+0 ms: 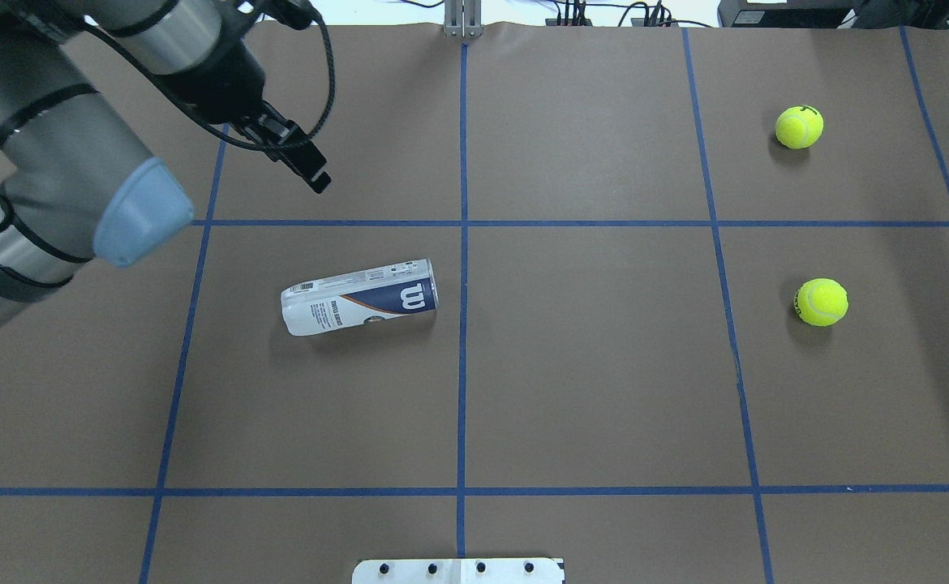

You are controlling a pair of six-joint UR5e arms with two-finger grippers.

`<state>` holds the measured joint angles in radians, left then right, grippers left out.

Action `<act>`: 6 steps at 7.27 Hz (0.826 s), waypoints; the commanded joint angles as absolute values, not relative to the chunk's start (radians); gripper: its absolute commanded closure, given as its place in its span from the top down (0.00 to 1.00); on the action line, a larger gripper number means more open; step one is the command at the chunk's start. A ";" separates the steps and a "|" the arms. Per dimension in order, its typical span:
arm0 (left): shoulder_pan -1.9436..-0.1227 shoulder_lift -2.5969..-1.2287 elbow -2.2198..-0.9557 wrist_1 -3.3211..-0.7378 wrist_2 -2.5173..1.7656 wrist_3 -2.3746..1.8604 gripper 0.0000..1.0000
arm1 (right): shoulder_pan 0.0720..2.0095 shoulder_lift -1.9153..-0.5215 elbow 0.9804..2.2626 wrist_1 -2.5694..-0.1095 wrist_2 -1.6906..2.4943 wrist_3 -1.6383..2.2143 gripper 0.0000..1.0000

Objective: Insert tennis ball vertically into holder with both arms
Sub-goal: 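Move the left gripper down over the lying Wilson can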

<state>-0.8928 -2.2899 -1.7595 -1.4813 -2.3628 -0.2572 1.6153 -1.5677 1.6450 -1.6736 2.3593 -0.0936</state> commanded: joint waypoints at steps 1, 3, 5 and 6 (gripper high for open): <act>-0.751 -2.411 -1.675 -1.482 -2.213 -0.215 0.98 | 1.615 -1.572 1.641 -1.672 2.358 -0.094 0.99; -0.716 -2.433 -1.618 -1.480 -2.166 -0.090 0.98 | 1.615 -1.574 1.635 -1.671 2.359 -0.094 0.99; -0.637 -2.433 -1.612 -1.479 -1.952 0.063 0.99 | 1.614 -1.575 1.632 -1.671 2.359 -0.092 0.99; -0.586 -2.450 -1.589 -1.479 -1.872 0.063 0.99 | 1.615 -1.575 1.625 -1.669 2.359 -0.094 0.99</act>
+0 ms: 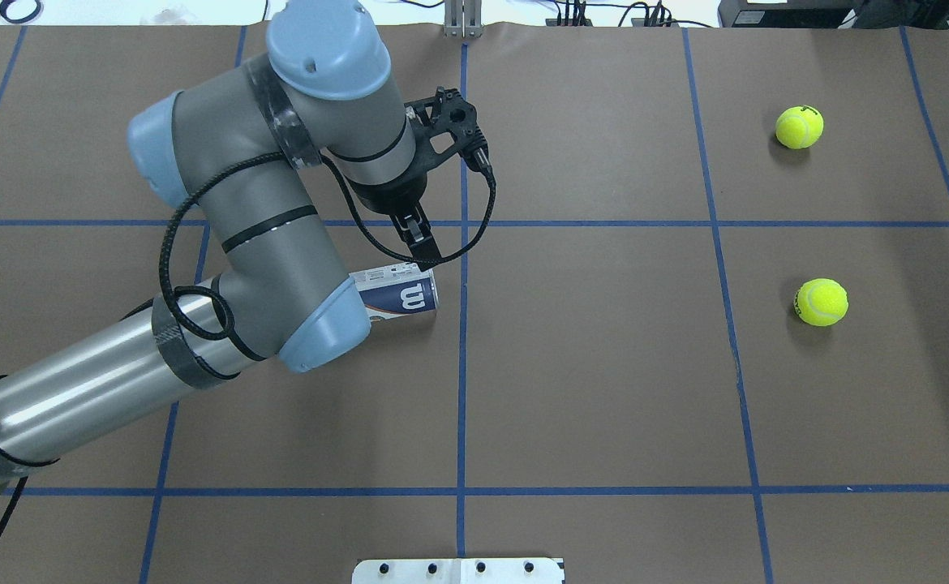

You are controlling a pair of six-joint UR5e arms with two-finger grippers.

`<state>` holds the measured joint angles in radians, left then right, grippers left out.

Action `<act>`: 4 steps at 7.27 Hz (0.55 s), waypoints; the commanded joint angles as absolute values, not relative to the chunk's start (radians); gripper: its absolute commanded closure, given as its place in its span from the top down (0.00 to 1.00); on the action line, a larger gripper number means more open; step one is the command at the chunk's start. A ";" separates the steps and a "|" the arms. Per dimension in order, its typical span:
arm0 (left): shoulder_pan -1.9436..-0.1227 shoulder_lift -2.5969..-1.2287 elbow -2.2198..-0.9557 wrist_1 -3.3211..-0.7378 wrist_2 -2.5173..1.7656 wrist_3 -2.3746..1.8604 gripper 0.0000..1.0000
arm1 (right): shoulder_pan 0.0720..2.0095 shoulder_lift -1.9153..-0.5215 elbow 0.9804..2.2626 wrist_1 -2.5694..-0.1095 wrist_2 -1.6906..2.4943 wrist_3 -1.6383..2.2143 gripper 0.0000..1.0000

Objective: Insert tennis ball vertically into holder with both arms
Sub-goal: 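Move the left gripper down over the lying Wilson can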

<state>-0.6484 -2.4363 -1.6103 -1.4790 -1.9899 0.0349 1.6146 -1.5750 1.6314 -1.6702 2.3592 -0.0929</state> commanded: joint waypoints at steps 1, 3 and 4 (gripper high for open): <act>-0.571 -2.466 -1.542 -1.482 -1.864 0.061 0.99 | 1.615 -1.575 1.623 -1.667 2.359 -0.094 0.99; -0.566 -2.474 -1.502 -1.486 -1.859 0.063 0.99 | 1.614 -1.577 1.621 -1.667 2.359 -0.092 0.99; -0.566 -2.474 -1.490 -1.489 -1.859 0.063 0.99 | 1.614 -1.575 1.621 -1.667 2.359 -0.094 0.99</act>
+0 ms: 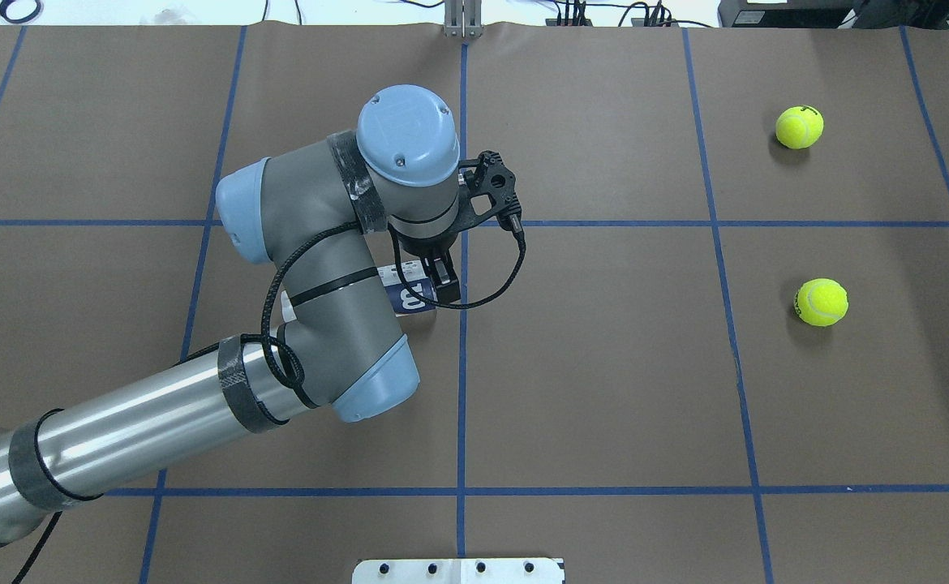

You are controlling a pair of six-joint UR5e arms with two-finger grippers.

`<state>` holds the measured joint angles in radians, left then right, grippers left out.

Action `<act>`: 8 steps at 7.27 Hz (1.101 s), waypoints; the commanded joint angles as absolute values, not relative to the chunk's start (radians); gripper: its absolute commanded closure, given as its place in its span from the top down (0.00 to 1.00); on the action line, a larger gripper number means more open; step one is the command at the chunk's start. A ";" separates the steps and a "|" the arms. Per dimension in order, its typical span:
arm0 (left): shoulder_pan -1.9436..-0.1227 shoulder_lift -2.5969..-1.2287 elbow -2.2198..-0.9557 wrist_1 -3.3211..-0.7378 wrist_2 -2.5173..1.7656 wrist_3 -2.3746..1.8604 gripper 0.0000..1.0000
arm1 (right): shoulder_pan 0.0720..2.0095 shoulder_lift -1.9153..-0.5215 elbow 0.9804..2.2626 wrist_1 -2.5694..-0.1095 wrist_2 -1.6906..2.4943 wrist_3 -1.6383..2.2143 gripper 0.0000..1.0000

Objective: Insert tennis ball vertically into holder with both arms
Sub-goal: 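Close the left gripper on the can's open end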

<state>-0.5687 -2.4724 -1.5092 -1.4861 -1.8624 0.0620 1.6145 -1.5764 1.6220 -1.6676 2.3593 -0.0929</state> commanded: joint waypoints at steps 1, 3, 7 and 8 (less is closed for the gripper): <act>-0.566 -2.474 -1.471 -1.491 -1.858 0.066 0.99 | 1.614 -1.577 1.621 -1.667 2.359 -0.094 0.99; -0.557 -2.476 -1.444 -1.514 -1.859 0.066 0.99 | 1.614 -1.575 1.623 -1.667 2.361 -0.094 0.99; -0.545 -2.474 -1.422 -1.525 -1.858 0.101 0.99 | 1.614 -1.577 1.624 -1.669 2.370 -0.094 0.99; -0.545 -2.474 -1.420 -1.534 -1.858 0.113 0.99 | 1.614 -1.577 1.624 -1.669 2.370 -0.094 0.99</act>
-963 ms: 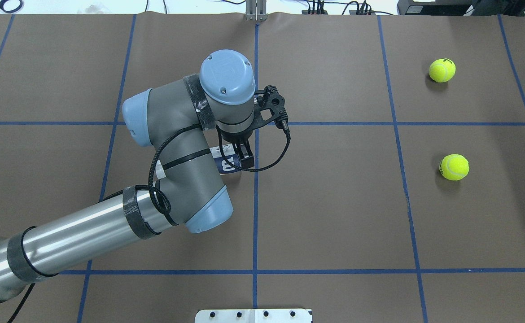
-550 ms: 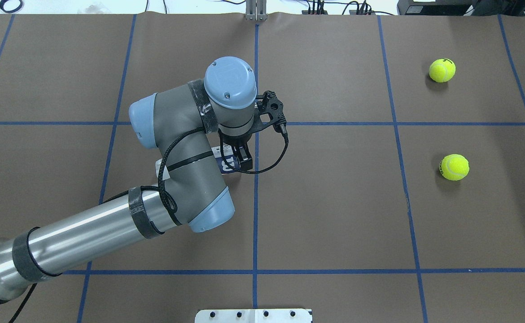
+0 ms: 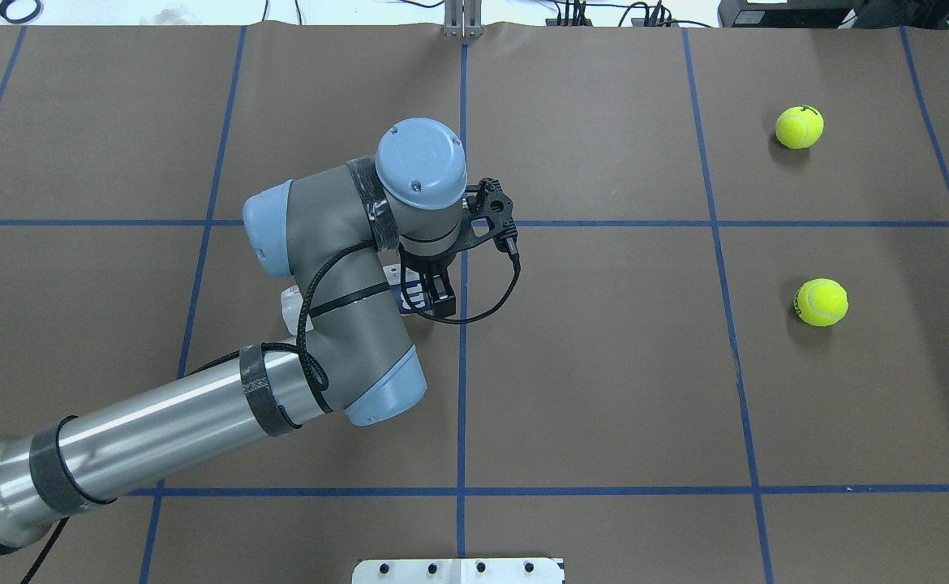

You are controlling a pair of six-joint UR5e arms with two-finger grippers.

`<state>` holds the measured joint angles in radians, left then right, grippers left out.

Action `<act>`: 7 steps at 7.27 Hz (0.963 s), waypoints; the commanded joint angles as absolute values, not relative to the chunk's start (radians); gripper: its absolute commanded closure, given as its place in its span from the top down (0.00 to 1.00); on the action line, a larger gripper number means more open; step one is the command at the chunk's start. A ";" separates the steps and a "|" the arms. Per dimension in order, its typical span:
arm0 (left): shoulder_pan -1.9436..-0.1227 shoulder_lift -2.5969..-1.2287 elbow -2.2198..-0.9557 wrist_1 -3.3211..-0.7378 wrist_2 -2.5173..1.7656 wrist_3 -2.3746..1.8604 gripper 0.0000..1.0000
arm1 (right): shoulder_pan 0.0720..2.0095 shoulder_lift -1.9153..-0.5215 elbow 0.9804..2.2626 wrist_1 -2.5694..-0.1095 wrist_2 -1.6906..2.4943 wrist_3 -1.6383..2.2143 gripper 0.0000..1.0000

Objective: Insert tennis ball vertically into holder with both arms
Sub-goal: 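Close the left gripper on the can's open end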

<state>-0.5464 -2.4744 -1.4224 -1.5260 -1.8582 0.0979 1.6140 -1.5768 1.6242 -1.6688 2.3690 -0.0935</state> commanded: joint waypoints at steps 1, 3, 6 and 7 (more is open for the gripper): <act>-0.545 -2.474 -1.410 -1.552 -1.858 0.139 0.99 | 1.615 -1.577 1.624 -1.669 2.372 -0.094 0.99; -0.540 -2.474 -1.393 -1.581 -1.821 0.147 0.99 | 1.614 -1.577 1.624 -1.669 2.372 -0.094 0.99; -0.532 -2.474 -1.376 -1.583 -1.819 0.147 0.99 | 1.615 -1.577 1.624 -1.669 2.373 -0.094 0.99; -0.531 -2.474 -1.368 -1.583 -1.819 0.146 0.99 | 1.615 -1.577 1.623 -1.669 2.373 -0.094 0.99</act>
<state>-0.5337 -2.4743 -1.3770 -1.5826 -1.8198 0.1468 1.6150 -1.5769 1.6244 -1.6690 2.3725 -0.0936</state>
